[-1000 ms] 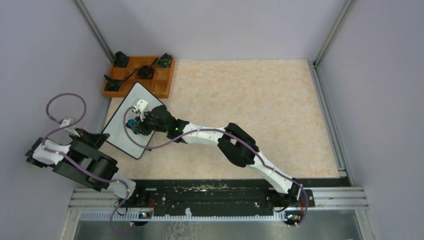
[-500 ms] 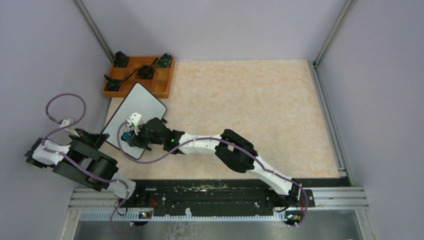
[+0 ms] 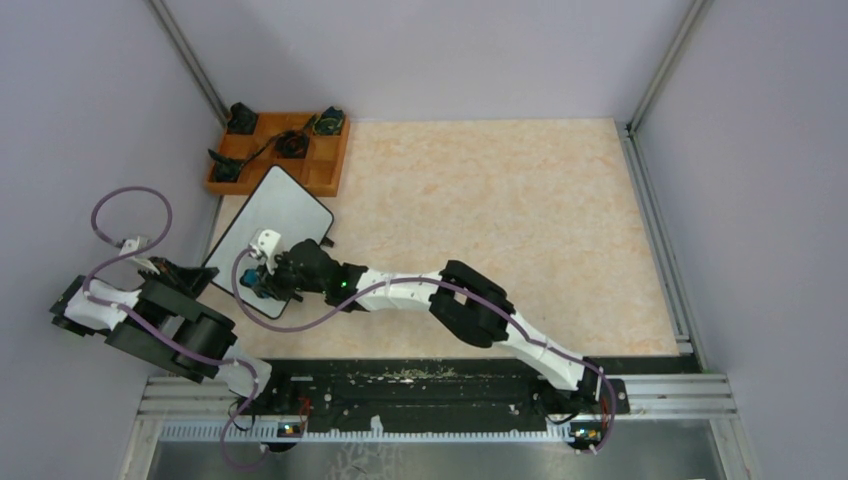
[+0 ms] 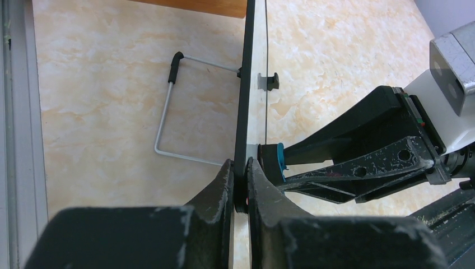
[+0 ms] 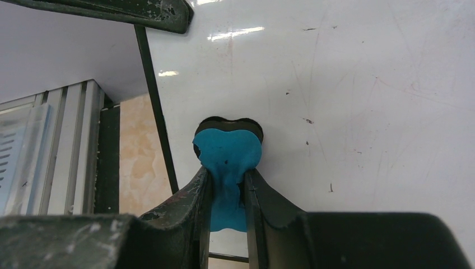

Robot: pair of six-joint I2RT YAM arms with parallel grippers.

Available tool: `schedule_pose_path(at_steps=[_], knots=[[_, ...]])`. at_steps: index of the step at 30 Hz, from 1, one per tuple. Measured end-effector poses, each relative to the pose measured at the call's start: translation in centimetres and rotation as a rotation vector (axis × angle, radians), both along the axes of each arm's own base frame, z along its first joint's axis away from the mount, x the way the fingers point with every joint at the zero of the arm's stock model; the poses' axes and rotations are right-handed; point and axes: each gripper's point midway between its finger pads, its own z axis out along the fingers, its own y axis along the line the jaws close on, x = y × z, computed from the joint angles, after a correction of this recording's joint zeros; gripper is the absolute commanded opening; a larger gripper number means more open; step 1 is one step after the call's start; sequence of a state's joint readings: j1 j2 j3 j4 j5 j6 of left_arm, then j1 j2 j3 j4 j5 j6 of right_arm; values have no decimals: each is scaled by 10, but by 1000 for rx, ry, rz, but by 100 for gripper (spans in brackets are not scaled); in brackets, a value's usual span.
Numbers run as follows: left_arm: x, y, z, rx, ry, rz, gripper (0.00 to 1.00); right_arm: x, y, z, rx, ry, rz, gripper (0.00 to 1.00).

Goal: Erase the whiteboard

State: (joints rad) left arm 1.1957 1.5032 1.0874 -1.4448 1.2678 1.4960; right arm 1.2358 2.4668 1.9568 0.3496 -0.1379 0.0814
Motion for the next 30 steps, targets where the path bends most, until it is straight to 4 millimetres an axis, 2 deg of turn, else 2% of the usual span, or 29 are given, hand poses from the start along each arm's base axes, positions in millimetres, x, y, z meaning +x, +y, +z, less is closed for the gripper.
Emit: schedule_pose_path(at_steps=[6,12,14,25,30], knots=[[0,0,0,-1,0,0,0,-11,2,-3,-4,5,16,0],[0,0,0,-2,0,0,0,-27,-3,-23,-25,24,32,0],[0,0,0,-2,-1,0,0,-27,-4,-24,-21,24,30,0],[0,-1,0,-5,-2,0,0,-14,-9,-26,-18,39,20,0],[0,-1,0,-3,-4,0,0,7,-16,-25,-40,51,10,0]])
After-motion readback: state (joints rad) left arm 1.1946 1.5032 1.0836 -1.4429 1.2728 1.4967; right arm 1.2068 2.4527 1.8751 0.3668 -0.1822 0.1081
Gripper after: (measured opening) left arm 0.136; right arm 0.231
